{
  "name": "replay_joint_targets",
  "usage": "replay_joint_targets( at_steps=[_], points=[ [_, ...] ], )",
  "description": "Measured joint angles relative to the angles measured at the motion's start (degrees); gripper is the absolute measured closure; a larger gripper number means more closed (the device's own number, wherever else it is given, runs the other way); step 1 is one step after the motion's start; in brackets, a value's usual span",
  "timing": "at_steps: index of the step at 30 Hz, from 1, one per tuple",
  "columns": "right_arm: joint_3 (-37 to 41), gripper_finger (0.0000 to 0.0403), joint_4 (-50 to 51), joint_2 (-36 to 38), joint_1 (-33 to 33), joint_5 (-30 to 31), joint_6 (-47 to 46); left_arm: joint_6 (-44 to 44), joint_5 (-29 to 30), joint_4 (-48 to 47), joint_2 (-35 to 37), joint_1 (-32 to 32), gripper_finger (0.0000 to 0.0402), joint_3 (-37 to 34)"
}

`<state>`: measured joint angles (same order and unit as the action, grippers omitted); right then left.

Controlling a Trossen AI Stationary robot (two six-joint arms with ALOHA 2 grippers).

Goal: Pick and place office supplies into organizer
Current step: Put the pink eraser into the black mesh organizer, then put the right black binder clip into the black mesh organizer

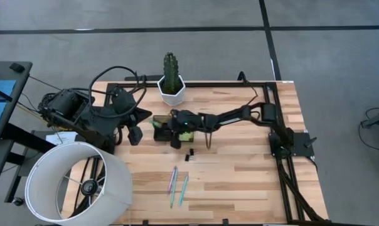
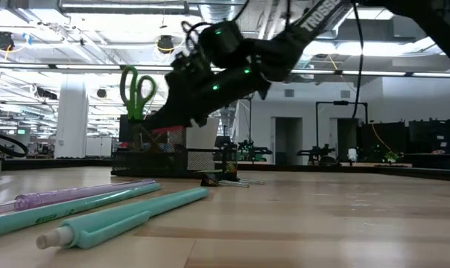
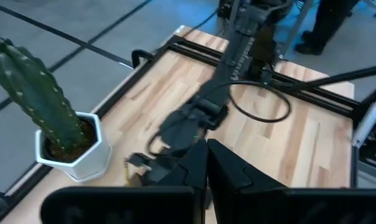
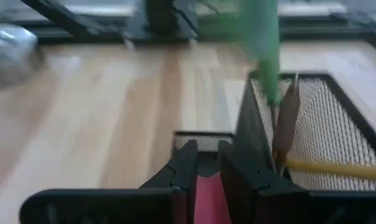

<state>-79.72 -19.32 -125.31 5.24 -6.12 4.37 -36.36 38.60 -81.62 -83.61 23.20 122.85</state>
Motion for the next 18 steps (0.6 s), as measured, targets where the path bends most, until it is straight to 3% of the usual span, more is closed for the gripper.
replay_joint_targets(
  at_steps=[10, 18],
  points=[
    [-13.9, 0.0325, 14.6, -7.4, 0.1, 0.9, 2.1, 0.7, -3.0, 0.0, 0.0, 0.0, 0.0401, -0.2],
    [-15.7, 0.0266, 16.4, -8.0, 0.1, 1.3, 1.8, 0.8, -4.9, 0.0, 0.0, 0.0, 0.0401, -0.2]
  ],
)
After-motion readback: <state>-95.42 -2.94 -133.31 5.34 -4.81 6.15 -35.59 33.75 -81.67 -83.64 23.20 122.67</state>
